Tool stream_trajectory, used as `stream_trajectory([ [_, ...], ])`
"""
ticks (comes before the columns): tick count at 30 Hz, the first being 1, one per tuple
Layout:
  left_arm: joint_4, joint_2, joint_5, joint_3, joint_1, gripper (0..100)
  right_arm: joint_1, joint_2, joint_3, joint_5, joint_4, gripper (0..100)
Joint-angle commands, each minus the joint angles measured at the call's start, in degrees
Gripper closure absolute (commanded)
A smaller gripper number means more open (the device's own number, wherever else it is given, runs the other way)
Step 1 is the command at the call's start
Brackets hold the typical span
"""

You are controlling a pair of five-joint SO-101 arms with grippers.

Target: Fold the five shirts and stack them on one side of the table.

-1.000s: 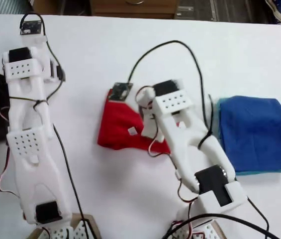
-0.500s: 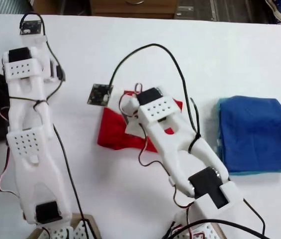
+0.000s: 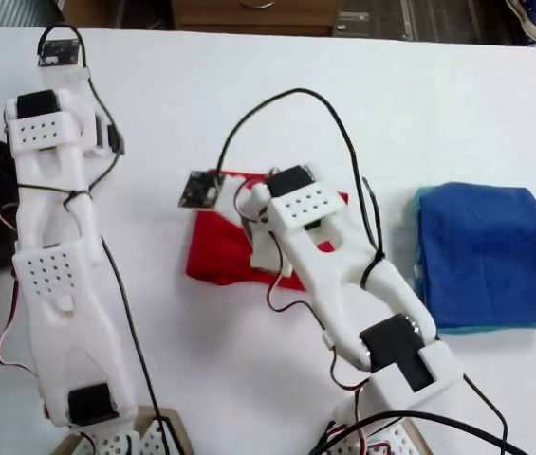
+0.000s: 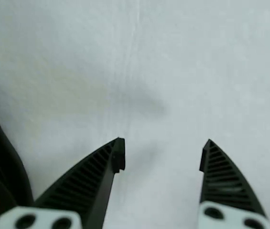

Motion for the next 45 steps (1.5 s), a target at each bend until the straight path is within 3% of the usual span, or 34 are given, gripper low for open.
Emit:
stream_trajectory([
  [1,-0.8,-1.1,0.5,-2.8,-0.1,72,0.3,-1.9,-0.4,0.4,3.0,81.8],
  [8,-0.8,-1.1,0.5,-2.8,-0.1,72,0.7,-6.3,-0.3,0.5,5.8,81.8],
  [16,-0.8,-1.1,0.5,-2.8,-0.1,72,2.8,-5.8,0.1,-0.1,1.6,81.8],
  [26,-0.8,-1.1,0.5,-2.8,-0.2,72,-6.5,-5.4,4.0,-2.4,3.8,81.8],
  [32,-0.8,-1.1,0.5,-2.8,-0.2,72,1.8,-9.9,3.7,-1.9,0.3,81.8],
  [37,-0.8,-1.0,0.5,-2.8,-0.2,72,12.0,-11.5,3.7,-3.1,-11.2,81.8],
  [41,-0.8,-1.0,0.5,-2.8,-0.1,72,16.6,-8.8,3.6,-14.2,-19.2,81.8],
  [45,-0.8,-1.0,0.5,-2.8,-0.1,72,16.7,-1.9,0.9,-22.1,-18.2,81.7],
])
